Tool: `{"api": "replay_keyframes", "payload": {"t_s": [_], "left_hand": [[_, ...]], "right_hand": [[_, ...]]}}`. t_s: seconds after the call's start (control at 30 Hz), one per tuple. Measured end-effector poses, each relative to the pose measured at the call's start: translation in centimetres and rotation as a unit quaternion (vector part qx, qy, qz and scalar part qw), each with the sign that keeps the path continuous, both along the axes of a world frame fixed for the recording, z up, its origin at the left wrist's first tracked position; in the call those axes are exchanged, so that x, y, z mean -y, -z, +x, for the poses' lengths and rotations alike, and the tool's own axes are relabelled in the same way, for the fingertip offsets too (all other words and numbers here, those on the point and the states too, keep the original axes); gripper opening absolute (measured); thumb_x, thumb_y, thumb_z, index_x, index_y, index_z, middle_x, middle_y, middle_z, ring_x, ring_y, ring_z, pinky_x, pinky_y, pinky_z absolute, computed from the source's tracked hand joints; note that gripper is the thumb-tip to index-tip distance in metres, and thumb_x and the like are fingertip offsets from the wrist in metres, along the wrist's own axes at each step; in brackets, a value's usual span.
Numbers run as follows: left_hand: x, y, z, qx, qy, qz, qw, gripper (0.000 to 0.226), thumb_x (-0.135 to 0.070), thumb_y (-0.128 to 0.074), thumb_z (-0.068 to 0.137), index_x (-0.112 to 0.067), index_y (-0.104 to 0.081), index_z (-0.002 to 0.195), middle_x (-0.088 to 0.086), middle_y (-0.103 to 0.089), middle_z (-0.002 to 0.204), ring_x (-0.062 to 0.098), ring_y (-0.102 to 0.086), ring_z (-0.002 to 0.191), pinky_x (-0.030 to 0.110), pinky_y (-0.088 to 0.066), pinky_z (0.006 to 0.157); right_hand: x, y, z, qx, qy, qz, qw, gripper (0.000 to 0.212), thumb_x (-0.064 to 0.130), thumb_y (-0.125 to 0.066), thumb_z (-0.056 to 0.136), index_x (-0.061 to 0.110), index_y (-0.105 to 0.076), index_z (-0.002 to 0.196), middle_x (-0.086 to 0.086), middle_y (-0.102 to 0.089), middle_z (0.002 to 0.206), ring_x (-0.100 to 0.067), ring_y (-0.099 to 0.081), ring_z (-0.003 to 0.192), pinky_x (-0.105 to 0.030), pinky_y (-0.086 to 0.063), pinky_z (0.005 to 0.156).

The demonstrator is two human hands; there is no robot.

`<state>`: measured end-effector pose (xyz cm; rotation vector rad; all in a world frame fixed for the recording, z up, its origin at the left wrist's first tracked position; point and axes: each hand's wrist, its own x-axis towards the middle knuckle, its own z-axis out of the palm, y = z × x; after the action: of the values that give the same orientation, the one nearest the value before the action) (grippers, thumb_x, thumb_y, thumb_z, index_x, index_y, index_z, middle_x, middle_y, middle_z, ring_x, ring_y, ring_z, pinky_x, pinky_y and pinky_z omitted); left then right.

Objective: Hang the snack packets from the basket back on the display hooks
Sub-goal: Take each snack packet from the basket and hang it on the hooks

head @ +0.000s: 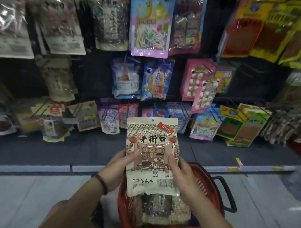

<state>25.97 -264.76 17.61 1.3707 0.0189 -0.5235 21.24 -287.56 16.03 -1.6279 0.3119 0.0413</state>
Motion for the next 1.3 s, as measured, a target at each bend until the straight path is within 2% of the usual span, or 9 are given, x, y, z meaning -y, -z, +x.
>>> {"api": "replay_keyframes", "payload": {"t_s": [0.07,0.2,0.37,0.5,0.6,0.8,0.93,1.07,1.3], "left_hand": [[-0.2,-2.3,0.6,-0.005,-0.046,0.006,0.999,0.073,-0.065,-0.083,0.077,-0.025,-0.063,0.136,0.004,-0.076,0.130,0.031,-0.072,0.120,0.061,-0.056,0.102],[-1.5,-5.1,1.7,-0.012,-0.133,-0.051,0.990,0.077,-0.062,-0.087,0.076,-0.032,-0.057,0.140,0.003,-0.070,0.138,0.036,-0.069,0.123,0.067,-0.056,0.097],[-3.1,-7.7,2.9,-0.016,-0.149,-0.110,0.983,0.072,-0.043,-0.086,0.085,-0.032,-0.053,0.149,0.009,-0.069,0.140,0.038,-0.073,0.117,0.068,-0.057,0.095],[-3.5,-10.2,3.0,-0.020,-0.117,-0.070,0.990,0.070,-0.077,-0.064,0.087,-0.031,-0.066,0.139,0.015,-0.072,0.135,0.042,-0.069,0.122,0.067,-0.052,0.105],[-3.9,-11.8,3.0,0.035,-0.144,-0.019,0.989,0.062,-0.075,-0.050,0.095,-0.033,-0.067,0.135,0.009,-0.078,0.125,0.034,-0.075,0.115,0.060,-0.055,0.105],[-6.9,-14.2,3.5,0.096,-0.196,0.065,0.974,0.073,-0.091,-0.050,0.083,-0.039,-0.067,0.132,-0.004,-0.072,0.136,0.025,-0.068,0.126,0.056,-0.051,0.111],[-9.1,-16.3,3.2,0.147,-0.237,0.073,0.958,0.043,-0.074,-0.052,0.096,-0.041,-0.070,0.117,-0.013,-0.072,0.125,0.011,-0.067,0.117,0.048,-0.051,0.109],[-11.2,-18.4,2.8,0.180,-0.271,0.100,0.940,0.028,-0.051,-0.041,0.109,-0.039,-0.065,0.099,-0.016,-0.069,0.101,0.001,-0.061,0.095,0.031,-0.051,0.083],[-15.6,-20.3,5.9,0.183,-0.279,0.178,0.926,0.048,-0.049,-0.030,0.112,-0.023,-0.052,0.145,-0.010,-0.060,0.123,0.013,-0.060,0.116,0.032,-0.042,0.107]], "right_hand": [[-0.8,-1.5,0.6,0.024,-0.012,0.010,1.000,0.035,0.063,-0.056,0.099,0.043,-0.065,0.126,0.025,-0.069,0.124,-0.011,-0.061,0.133,-0.031,-0.052,0.102],[-2.3,-4.1,2.4,0.028,-0.053,0.046,0.997,0.072,0.084,-0.061,0.087,0.039,-0.065,0.143,0.015,-0.074,0.134,-0.013,-0.066,0.130,-0.050,-0.046,0.121],[-3.7,-7.6,4.5,0.023,-0.068,0.092,0.993,0.067,0.071,-0.075,0.086,0.019,-0.073,0.129,-0.009,-0.080,0.123,-0.030,-0.077,0.112,-0.051,-0.058,0.104],[-4.8,-10.4,5.5,0.038,-0.033,0.089,0.995,0.061,0.073,-0.071,0.087,0.025,-0.068,0.123,0.005,-0.073,0.127,-0.011,-0.068,0.118,-0.034,-0.052,0.099],[-6.2,-12.1,6.0,0.062,-0.027,0.093,0.993,0.032,0.062,-0.064,0.096,0.036,-0.068,0.114,0.021,-0.078,0.111,0.006,-0.065,0.107,-0.018,-0.046,0.087],[-9.5,-14.2,8.0,0.102,-0.044,0.074,0.991,0.045,0.072,-0.060,0.092,0.037,-0.067,0.119,0.013,-0.077,0.119,-0.008,-0.067,0.117,-0.034,-0.046,0.107],[-11.9,-16.3,9.1,0.129,-0.074,0.050,0.988,0.077,0.082,-0.062,0.083,0.022,-0.068,0.132,0.010,-0.075,0.110,-0.014,-0.070,0.112,-0.047,-0.049,0.116],[-14.0,-19.5,9.6,0.118,-0.113,0.049,0.985,0.041,0.061,-0.071,0.087,0.028,-0.067,0.111,0.007,-0.069,0.121,-0.010,-0.064,0.106,-0.040,-0.047,0.106],[-18.5,-23.4,14.1,0.191,-0.090,-0.010,0.977,0.054,0.068,-0.055,0.097,0.030,-0.070,0.133,-0.003,-0.073,0.129,-0.017,-0.065,0.115,-0.038,-0.049,0.100]]}}
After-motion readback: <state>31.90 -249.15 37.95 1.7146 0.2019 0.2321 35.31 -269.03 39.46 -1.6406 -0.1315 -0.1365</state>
